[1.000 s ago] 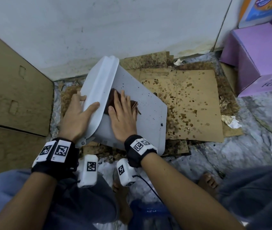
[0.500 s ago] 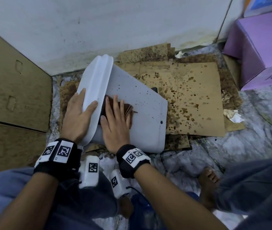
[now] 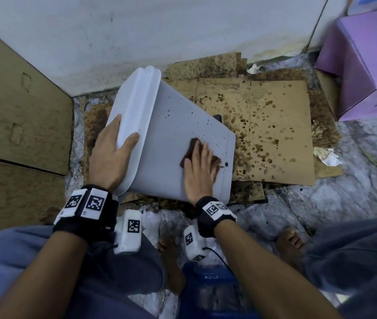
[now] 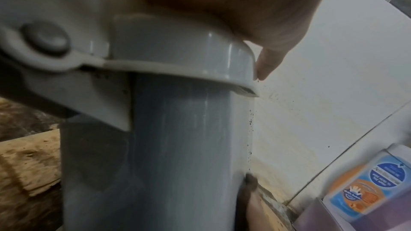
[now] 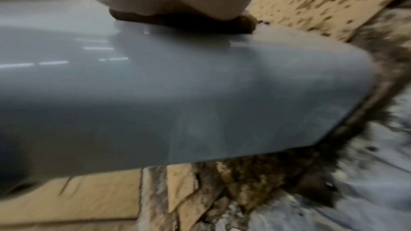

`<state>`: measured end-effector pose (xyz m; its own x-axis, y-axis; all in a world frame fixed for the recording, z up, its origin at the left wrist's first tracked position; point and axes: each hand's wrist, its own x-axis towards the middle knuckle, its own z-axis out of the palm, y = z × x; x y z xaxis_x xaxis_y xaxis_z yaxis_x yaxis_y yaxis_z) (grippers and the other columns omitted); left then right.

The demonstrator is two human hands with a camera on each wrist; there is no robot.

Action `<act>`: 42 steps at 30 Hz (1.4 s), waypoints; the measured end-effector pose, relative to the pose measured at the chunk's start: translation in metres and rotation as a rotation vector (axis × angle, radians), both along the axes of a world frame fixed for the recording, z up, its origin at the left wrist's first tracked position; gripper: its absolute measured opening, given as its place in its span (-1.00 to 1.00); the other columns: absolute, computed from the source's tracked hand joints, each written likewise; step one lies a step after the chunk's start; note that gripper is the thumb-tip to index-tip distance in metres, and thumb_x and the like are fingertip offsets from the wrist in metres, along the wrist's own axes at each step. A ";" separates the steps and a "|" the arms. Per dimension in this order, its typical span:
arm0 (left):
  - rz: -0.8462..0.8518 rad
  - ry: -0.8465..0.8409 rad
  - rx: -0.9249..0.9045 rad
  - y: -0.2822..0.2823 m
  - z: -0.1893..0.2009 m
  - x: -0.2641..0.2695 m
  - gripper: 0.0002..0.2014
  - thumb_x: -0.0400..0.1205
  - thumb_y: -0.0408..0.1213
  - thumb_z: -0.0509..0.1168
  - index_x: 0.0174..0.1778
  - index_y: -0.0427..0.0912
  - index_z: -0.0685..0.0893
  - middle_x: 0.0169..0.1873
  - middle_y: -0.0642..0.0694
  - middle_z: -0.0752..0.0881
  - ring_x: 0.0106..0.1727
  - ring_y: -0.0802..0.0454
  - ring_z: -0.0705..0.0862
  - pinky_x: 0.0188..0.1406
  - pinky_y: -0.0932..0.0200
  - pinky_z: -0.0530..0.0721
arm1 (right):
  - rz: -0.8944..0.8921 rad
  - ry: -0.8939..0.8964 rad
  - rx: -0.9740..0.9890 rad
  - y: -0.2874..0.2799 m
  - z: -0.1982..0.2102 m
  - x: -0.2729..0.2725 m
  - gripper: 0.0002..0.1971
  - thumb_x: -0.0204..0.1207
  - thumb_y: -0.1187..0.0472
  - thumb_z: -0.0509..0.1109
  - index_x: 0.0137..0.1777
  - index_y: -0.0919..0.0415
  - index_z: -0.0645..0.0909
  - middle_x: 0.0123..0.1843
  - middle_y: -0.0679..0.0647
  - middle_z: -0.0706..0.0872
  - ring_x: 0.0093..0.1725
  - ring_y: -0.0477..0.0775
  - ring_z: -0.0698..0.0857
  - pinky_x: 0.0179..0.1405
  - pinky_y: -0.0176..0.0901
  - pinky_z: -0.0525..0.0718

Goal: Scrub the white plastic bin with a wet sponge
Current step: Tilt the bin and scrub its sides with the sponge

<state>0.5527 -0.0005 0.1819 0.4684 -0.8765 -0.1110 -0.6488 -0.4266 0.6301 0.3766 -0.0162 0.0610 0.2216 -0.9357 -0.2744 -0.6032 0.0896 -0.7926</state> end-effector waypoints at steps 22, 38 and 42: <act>-0.025 -0.062 0.008 0.007 0.002 -0.006 -0.37 0.70 0.14 0.16 0.70 0.18 0.19 0.66 0.02 0.31 0.63 -0.02 0.31 0.58 -0.14 0.28 | -0.118 0.076 0.171 -0.009 -0.039 -0.030 -0.42 0.76 -0.01 -0.12 0.69 -0.01 -0.28 0.70 0.01 -0.37 0.70 0.10 -0.30 0.62 0.40 -0.25; -0.059 -0.027 -0.035 0.008 -0.001 0.000 -0.34 0.65 0.15 0.16 0.70 0.11 0.23 0.64 0.02 0.34 0.62 0.01 0.33 0.61 -0.13 0.27 | -0.169 0.029 0.227 -0.021 -0.088 -0.059 -0.42 0.77 -0.01 -0.09 0.72 0.02 -0.19 0.75 0.04 -0.23 0.71 0.15 -0.25 0.61 0.41 0.03; -0.037 -0.037 -0.030 0.008 0.000 -0.002 -0.39 0.70 0.04 0.19 0.70 0.09 0.25 0.64 -0.01 0.35 0.61 -0.01 0.33 0.55 0.02 0.25 | -0.114 0.149 0.179 -0.016 -0.069 -0.038 -0.43 0.76 -0.02 -0.11 0.72 0.02 -0.14 0.74 0.05 -0.31 0.70 0.16 -0.30 0.60 0.50 -0.13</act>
